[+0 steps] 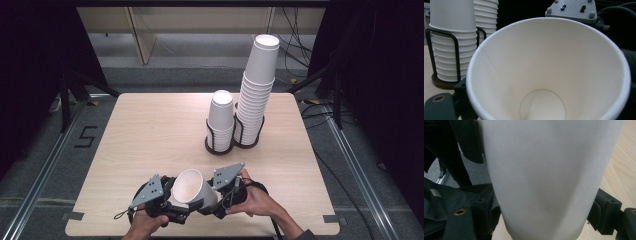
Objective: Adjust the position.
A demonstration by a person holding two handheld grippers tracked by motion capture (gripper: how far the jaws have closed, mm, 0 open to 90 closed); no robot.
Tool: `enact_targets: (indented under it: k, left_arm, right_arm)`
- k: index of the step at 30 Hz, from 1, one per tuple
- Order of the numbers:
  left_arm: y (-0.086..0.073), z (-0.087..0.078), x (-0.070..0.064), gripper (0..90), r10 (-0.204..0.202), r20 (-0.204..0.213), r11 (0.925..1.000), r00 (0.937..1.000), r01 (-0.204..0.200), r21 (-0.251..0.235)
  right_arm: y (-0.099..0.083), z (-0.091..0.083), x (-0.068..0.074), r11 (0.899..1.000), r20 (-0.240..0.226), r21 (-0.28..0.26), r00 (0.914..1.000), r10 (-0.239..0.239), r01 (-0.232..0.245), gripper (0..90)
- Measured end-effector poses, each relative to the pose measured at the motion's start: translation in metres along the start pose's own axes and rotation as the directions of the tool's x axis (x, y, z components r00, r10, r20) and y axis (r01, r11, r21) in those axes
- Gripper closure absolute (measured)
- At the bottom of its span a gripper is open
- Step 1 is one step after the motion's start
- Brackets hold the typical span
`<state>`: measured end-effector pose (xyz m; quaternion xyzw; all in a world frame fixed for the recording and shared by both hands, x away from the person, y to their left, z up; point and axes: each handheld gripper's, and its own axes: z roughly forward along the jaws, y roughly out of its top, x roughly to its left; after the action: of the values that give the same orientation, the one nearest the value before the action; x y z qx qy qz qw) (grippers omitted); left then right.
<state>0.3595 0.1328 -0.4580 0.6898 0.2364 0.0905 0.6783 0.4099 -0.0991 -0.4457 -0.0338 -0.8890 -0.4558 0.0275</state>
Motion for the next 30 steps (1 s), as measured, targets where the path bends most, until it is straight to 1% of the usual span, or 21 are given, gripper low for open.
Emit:
enact_targets:
  k: [4,5,8,10,12,13,14,15,16,17,19,20,21,23,24,25,27,28,29,30]
  left_arm:
    - [-0.001,0.001,-0.001,8.9,-0.010,0.002,0.9999,0.9999,0.010,-0.010]
    - [-0.001,0.001,-0.001,8.6,-0.005,0.003,0.9999,1.0000,0.005,-0.010]
    - [-0.001,0.000,-0.001,9.9,0.003,0.010,1.0000,0.9999,-0.003,-0.008]
    - [-0.001,0.000,0.001,11.3,-0.003,0.013,0.9999,0.9999,0.003,-0.011]
    - [-0.001,-0.001,0.002,12.2,-0.017,0.017,0.9998,0.9997,0.017,-0.014]
    - [0.000,-0.001,0.002,12.5,-0.026,0.016,0.9995,0.9995,0.026,-0.016]
    - [0.000,-0.001,0.002,12.7,-0.018,0.010,0.9997,0.9998,0.018,-0.016]
    - [0.001,-0.002,0.002,12.8,-0.012,-0.002,0.9999,0.9999,0.012,-0.008]
    - [0.001,-0.003,0.003,12.8,-0.011,-0.001,0.9999,0.9999,0.011,-0.010]
    - [0.002,-0.004,0.004,12.8,-0.011,-0.009,0.9999,0.9999,0.010,-0.011]
    - [0.004,-0.007,0.006,12.8,-0.013,-0.015,0.9998,0.9998,0.013,-0.014]
    - [0.005,-0.008,0.007,12.8,-0.011,-0.021,0.9999,0.9997,0.011,-0.011]
    - [0.006,-0.010,0.009,12.8,-0.012,-0.028,0.9999,0.9995,0.012,-0.011]
    - [0.007,-0.011,0.011,12.7,-0.005,-0.062,1.0000,0.9981,0.005,-0.004]
    - [0.007,-0.012,0.013,12.7,0.005,-0.082,1.0000,0.9966,-0.004,0.004]
    - [0.007,-0.013,0.014,12.7,0.013,-0.104,0.9999,0.9945,-0.012,0.011]
    - [0.007,-0.014,0.018,12.7,0.048,-0.150,0.9986,0.9875,-0.045,0.029]
    - [0.006,-0.014,0.020,12.7,0.056,-0.168,0.9982,0.9841,-0.052,0.031]
    - [0.007,-0.016,0.021,12.7,0.064,-0.207,0.9966,0.9762,-0.052,0.064]
    - [0.006,-0.017,0.022,12.7,0.077,-0.235,0.9952,0.9689,-0.060,0.077]
  right_arm:
    - [-0.001,0.002,0.000,1.000,0.003,0.009,1.0000,-0.005,0.005,23.8]
    - [-0.001,0.003,0.000,1.000,-0.001,0.016,1.0000,-0.003,0.003,23.9]
    - [-0.002,0.006,0.001,1.000,-0.009,0.012,1.0000,0.002,-0.002,23.9]
    - [-0.002,0.007,0.001,1.000,-0.006,0.012,1.0000,0.002,-0.002,23.8]
    - [-0.002,0.006,0.001,1.000,-0.001,0.005,0.9999,0.016,-0.016,23.3]
    - [-0.003,0.006,0.000,0.999,-0.008,-0.003,0.9994,0.032,-0.032,23.0]
    - [-0.003,0.006,-0.001,0.999,-0.008,0.000,0.9993,0.036,-0.036,22.5]
    - [-0.003,0.005,-0.001,0.999,0.006,0.003,0.9994,0.035,-0.035,20.9]
    - [-0.003,0.006,0.000,0.999,0.014,0.015,0.9988,0.048,-0.048,17.5]
    - [-0.005,0.006,-0.001,0.998,0.020,0.027,0.9981,0.059,-0.060,15.9]
    - [-0.009,0.004,-0.002,0.997,0.032,0.032,0.9972,0.068,-0.069,16.5]
    - [-0.011,0.003,-0.003,0.996,0.045,0.044,0.9957,0.081,-0.083,15.6]
    - [-0.014,0.001,-0.005,0.995,0.056,0.044,0.9946,0.087,-0.090,16.2]
    - [-0.019,-0.005,-0.006,0.993,0.076,0.038,0.9908,0.112,-0.115,16.6]
    - [-0.021,-0.007,-0.007,0.993,0.090,0.036,0.9896,0.112,-0.116,16.6]
    - [-0.023,-0.011,-0.007,0.991,0.099,0.038,0.9875,0.123,-0.127,16.7]
    - [-0.026,-0.016,-0.008,0.989,0.140,0.035,0.9805,0.139,-0.145,17.2]
    - [-0.027,-0.019,-0.007,0.987,0.159,0.041,0.9763,0.147,-0.155,17.2]
    - [-0.029,-0.021,-0.008,0.988,0.167,0.037,0.9755,0.143,-0.151,17.7]
    - [-0.030,-0.023,-0.008,0.987,0.182,0.026,0.9719,0.150,-0.157,18.3]
